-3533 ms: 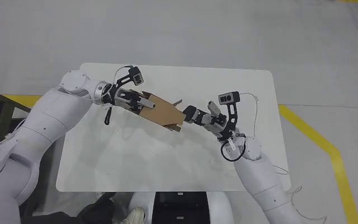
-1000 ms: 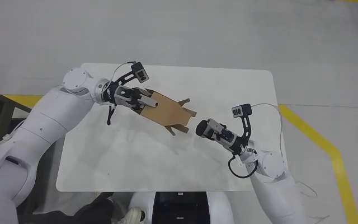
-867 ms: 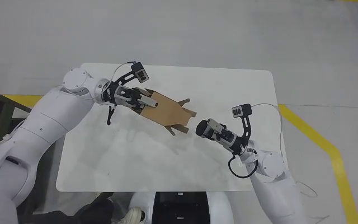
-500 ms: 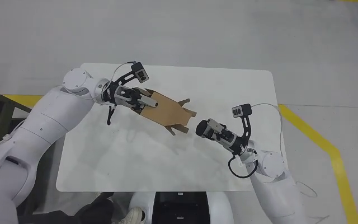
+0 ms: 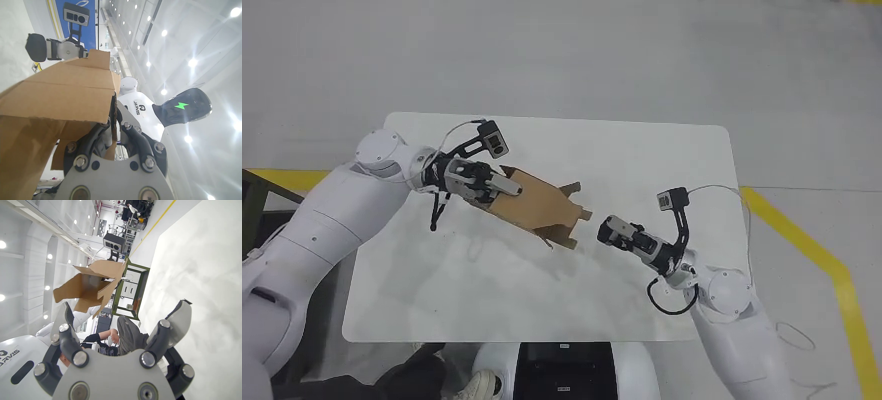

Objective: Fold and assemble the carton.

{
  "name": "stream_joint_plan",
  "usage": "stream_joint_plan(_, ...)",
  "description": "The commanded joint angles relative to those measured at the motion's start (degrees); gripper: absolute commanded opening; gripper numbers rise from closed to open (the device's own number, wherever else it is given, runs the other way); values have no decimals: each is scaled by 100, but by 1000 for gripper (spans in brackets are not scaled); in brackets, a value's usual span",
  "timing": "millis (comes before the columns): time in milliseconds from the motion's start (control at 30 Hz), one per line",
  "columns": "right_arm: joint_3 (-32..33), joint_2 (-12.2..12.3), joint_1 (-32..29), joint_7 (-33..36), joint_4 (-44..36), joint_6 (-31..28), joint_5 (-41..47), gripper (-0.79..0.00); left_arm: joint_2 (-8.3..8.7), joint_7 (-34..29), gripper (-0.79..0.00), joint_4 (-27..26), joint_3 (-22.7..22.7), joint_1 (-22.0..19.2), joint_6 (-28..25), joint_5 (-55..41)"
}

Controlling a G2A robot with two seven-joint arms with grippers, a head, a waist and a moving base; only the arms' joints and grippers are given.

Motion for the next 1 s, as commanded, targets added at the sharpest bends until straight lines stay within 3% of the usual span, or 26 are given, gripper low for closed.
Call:
stream_joint_plan(0,-65,-2,66,-3,144,-48,1,0,6,0,-785,-36,15,19,-12,-132)
stream_joint_plan(333,-380,9,188,81,497,-215,-40,0,-4,0,-785,-202,100,-43,69,-615)
stream_joint_plan(967,-915,-24,367,-219,476,-415,43,0,-237,0,-785,-169,549,-195,176,-761)
